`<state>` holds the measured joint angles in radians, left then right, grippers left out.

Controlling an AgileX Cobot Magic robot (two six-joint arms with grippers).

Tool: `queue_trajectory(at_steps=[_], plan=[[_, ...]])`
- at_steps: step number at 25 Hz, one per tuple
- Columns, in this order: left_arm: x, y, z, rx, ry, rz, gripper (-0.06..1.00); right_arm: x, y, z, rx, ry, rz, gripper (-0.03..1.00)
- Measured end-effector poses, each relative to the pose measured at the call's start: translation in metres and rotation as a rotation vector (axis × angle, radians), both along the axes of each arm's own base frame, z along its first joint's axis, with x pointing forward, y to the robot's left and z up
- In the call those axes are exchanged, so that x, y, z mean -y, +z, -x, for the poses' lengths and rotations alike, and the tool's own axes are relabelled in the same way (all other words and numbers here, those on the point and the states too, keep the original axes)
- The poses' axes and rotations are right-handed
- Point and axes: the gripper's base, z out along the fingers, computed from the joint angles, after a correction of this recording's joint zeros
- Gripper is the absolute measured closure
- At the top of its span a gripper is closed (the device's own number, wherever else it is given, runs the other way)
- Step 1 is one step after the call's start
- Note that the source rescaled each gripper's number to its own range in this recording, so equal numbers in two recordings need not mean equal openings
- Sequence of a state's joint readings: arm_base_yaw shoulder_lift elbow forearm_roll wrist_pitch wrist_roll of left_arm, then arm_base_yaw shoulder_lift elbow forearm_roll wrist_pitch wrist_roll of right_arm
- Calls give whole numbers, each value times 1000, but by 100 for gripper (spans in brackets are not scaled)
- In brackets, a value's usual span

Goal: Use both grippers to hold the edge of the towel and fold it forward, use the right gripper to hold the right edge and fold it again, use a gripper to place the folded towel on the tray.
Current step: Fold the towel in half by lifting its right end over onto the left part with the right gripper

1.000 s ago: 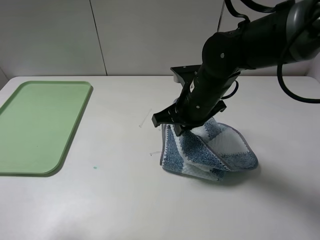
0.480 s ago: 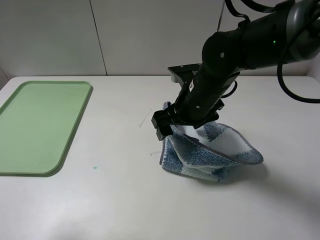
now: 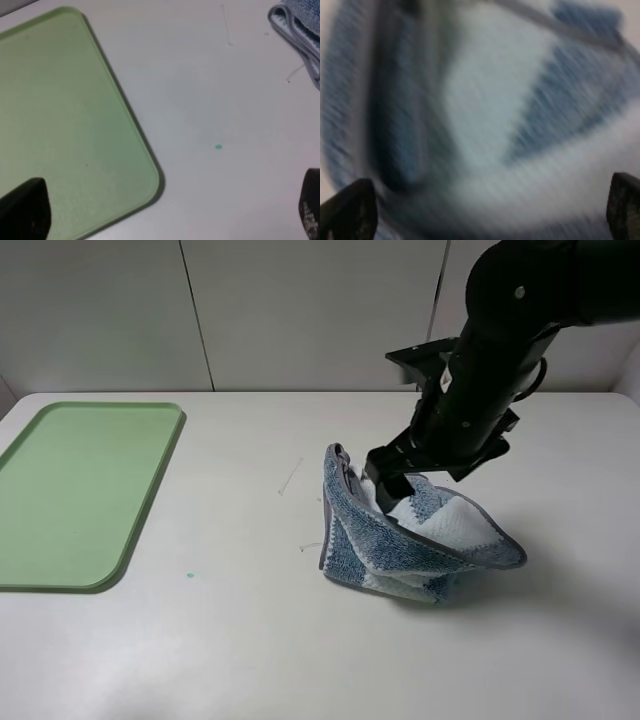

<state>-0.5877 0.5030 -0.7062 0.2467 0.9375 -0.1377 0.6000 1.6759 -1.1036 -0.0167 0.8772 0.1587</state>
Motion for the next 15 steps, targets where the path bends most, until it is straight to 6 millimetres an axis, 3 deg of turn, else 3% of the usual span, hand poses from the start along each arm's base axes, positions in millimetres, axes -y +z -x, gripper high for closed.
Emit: queue_trajectory(at_steps=[7,15], plan=[[0,0,0,0,0,0,-6,20,2,10,-89,177,100,-3],[0,0,0,0,0,0,-6,39,-26,40,-76,419,89,-3]])
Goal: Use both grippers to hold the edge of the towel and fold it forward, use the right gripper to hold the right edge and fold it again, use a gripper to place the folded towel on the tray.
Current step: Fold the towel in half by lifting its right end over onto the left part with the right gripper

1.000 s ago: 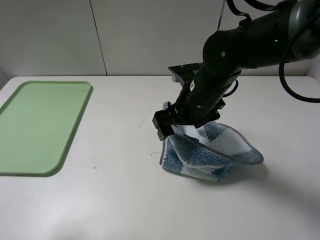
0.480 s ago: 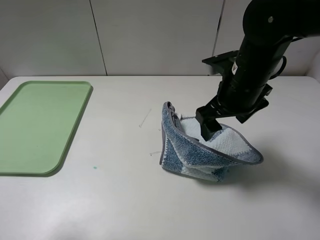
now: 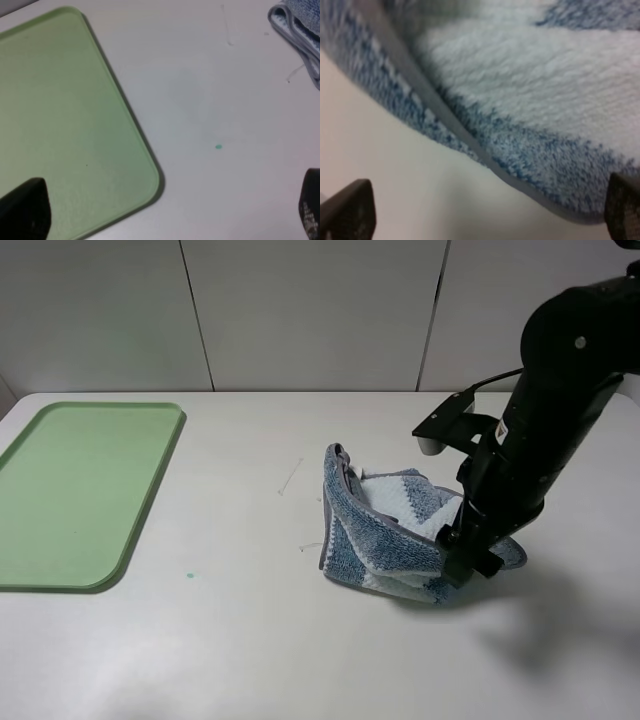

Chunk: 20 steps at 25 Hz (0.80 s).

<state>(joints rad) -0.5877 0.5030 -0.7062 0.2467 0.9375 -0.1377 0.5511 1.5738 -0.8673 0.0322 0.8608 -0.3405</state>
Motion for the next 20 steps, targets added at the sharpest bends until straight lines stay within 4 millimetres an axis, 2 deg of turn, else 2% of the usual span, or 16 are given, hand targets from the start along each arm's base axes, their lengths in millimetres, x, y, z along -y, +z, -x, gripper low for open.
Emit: queue_trajectory(at_steps=[11,20], plan=[[0,0,0,0,0,0,-6,21,-27,12,89,78,15,-3],[0,0,0,0,0,0,-6,28,-39,14,173,157,36,-3]])
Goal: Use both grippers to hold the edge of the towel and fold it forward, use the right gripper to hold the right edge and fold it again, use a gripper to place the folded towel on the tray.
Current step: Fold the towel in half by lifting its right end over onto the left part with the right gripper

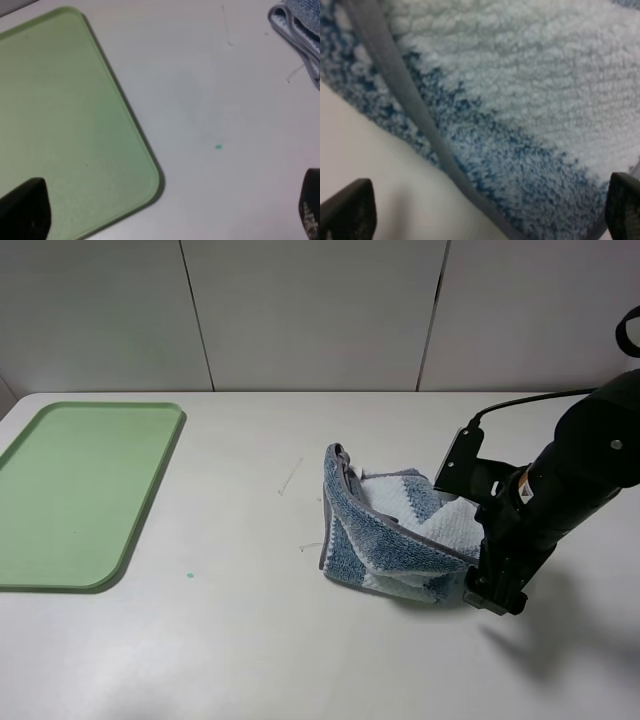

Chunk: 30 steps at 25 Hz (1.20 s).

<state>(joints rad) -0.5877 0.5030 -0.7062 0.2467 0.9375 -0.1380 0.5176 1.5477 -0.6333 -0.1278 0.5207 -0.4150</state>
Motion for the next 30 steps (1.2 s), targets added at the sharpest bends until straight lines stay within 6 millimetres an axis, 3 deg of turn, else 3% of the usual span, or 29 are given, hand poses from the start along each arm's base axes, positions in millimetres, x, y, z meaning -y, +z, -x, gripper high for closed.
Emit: queue_trajectory(at_steps=[4,7,13,16,30], plan=[[0,0,0,0,0,0,-6,1,-2,1,16,20,6,1],[0,0,0,0,0,0,-6,2,-2,1,20,28,12,16],[0,0,0,0,0,0,-6,2,-2,0,22,31,13,75],[0,0,0,0,0,0,-6,2,-2,0,22,31,13,96],[0,0,0,0,0,0,-6,-1,3,-4,30,29,12,97]])
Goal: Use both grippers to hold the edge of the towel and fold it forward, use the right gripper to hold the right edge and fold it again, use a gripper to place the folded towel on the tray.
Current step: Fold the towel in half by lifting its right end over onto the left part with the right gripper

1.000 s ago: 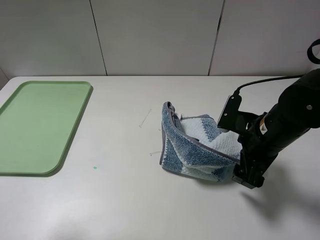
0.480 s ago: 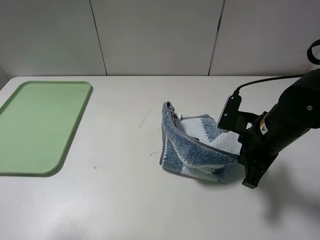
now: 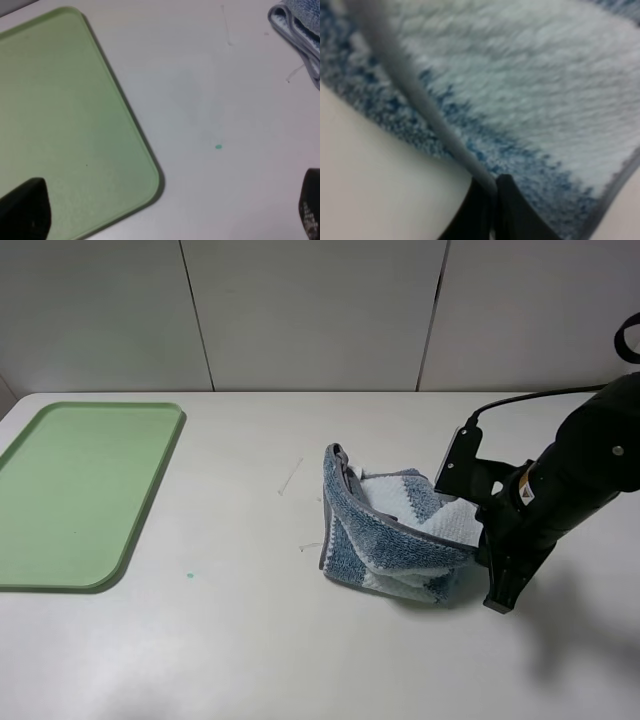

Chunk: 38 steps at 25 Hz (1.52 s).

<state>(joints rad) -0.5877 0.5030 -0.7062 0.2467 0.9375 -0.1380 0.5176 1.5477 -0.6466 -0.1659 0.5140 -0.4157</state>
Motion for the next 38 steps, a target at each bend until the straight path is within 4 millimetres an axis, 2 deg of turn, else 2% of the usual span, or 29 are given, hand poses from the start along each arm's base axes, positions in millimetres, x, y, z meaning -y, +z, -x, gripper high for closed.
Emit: queue_trajectory(at_steps=[9,25,32,38], plan=[[0,0,0,0,0,0,-6,-11,28,-23,59,8,-13,97],[0,0,0,0,0,0,-6,-23,64,-48,186,143,6,97],[0,0,0,0,0,0,-6,-42,75,-47,242,258,16,97],[0,0,0,0,0,0,-6,-69,83,-37,290,357,-17,97]])
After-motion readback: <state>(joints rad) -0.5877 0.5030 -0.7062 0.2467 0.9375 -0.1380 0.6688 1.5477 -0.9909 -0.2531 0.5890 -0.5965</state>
